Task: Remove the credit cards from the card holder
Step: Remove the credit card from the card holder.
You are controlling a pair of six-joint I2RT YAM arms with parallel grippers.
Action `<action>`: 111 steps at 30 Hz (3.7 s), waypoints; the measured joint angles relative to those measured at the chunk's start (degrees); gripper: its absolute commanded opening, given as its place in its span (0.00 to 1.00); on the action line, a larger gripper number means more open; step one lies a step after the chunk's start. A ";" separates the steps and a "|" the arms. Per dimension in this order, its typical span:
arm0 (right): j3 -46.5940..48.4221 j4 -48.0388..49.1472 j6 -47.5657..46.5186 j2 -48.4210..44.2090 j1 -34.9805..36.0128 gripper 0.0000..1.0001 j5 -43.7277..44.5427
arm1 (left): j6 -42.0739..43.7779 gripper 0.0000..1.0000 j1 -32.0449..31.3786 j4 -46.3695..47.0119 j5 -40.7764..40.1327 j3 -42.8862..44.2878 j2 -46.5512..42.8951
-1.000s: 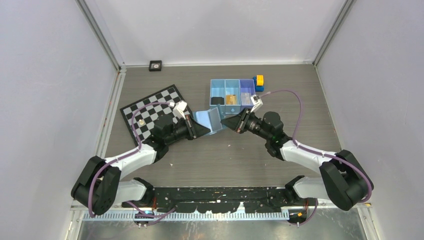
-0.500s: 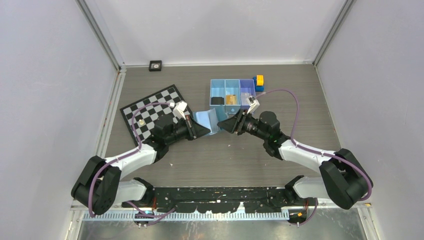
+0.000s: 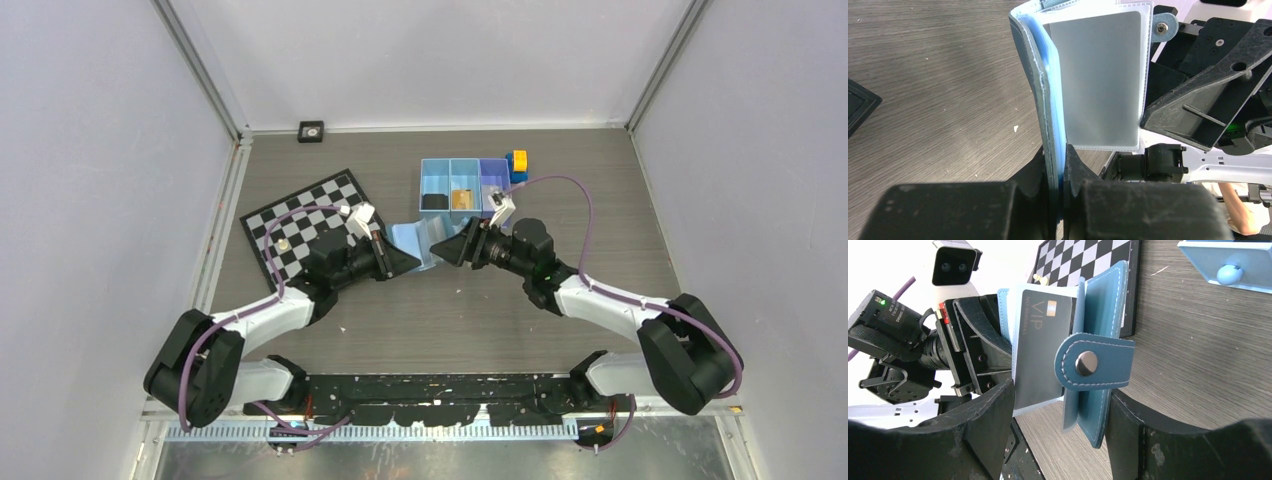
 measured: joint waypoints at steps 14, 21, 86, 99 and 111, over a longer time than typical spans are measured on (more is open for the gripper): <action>4.92 -6.67 -4.07 3.52 5.01 0.58 2.62 | -0.02 0.00 0.00 -0.17 1.01 0.02 2.03; 6.32 -9.53 -6.43 3.93 6.40 0.46 4.00 | -0.24 0.00 0.00 0.24 1.68 0.07 2.38; 1.27 -6.51 -1.92 -1.79 4.07 0.00 6.10 | -17.70 0.56 8.44 30.16 8.52 -7.08 4.39; 1.20 -4.52 -1.05 -1.84 3.76 0.46 5.03 | -15.37 0.00 8.72 26.77 7.89 -7.26 4.04; 1.20 -18.73 -5.44 -18.05 3.63 0.55 19.45 | -9.14 0.00 8.70 11.74 2.69 -7.19 -2.67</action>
